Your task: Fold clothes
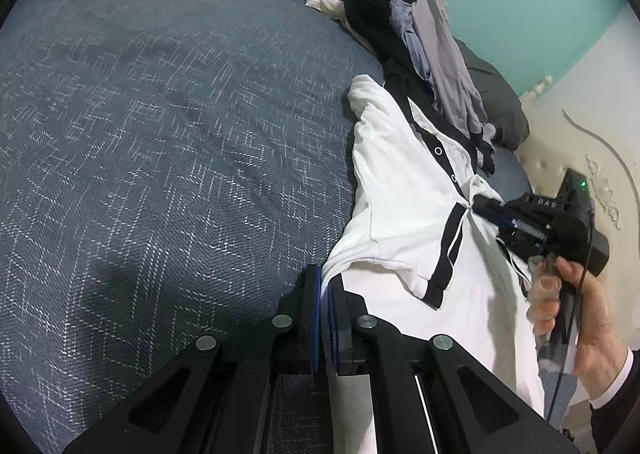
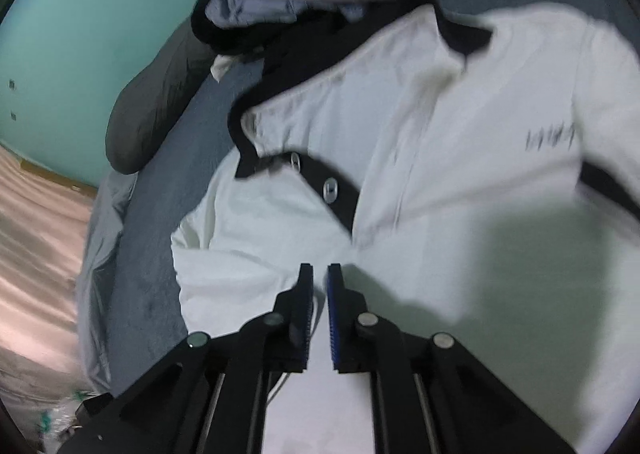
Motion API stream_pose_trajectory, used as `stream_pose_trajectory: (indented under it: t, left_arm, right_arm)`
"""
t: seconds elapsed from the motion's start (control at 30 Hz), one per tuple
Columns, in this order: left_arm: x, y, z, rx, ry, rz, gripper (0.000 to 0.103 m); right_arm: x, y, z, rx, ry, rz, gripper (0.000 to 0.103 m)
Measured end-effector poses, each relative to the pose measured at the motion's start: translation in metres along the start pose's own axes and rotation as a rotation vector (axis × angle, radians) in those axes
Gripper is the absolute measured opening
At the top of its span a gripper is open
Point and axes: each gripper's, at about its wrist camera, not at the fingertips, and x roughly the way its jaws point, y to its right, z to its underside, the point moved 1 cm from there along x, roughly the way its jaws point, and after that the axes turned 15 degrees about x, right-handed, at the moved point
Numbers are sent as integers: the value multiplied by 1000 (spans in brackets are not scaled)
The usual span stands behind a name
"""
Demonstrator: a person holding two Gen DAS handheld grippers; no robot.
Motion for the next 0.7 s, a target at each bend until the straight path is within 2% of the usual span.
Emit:
stream_pose_trajectory:
  t: [0.07,0.1,0.2,0.4,0.57,0.7]
  left_arm:
    - [0,0,0,2,-2,1,5]
    - [0,0,1,2,-2,1,5]
    - [0,-1,2,0,-4,1,5]
    - [0,1,3,11,-9,-7,5]
    - [4,2,2,12,-11,-4,5]
    - [6,5,1,25,-14,-11,5]
  right_arm:
    - [-4,-12,-7,-40,8,-11,31]
    - [-4,-22,-10,-62,-2,-18,35]
    - [2,-63,-11,-192,-29,-20,35]
    - [38,-141,8,-483,-113,26,35]
    - [71,-172,23,-609,-155,93,35]
    - [92,-184,31,-646,-180,109,35]
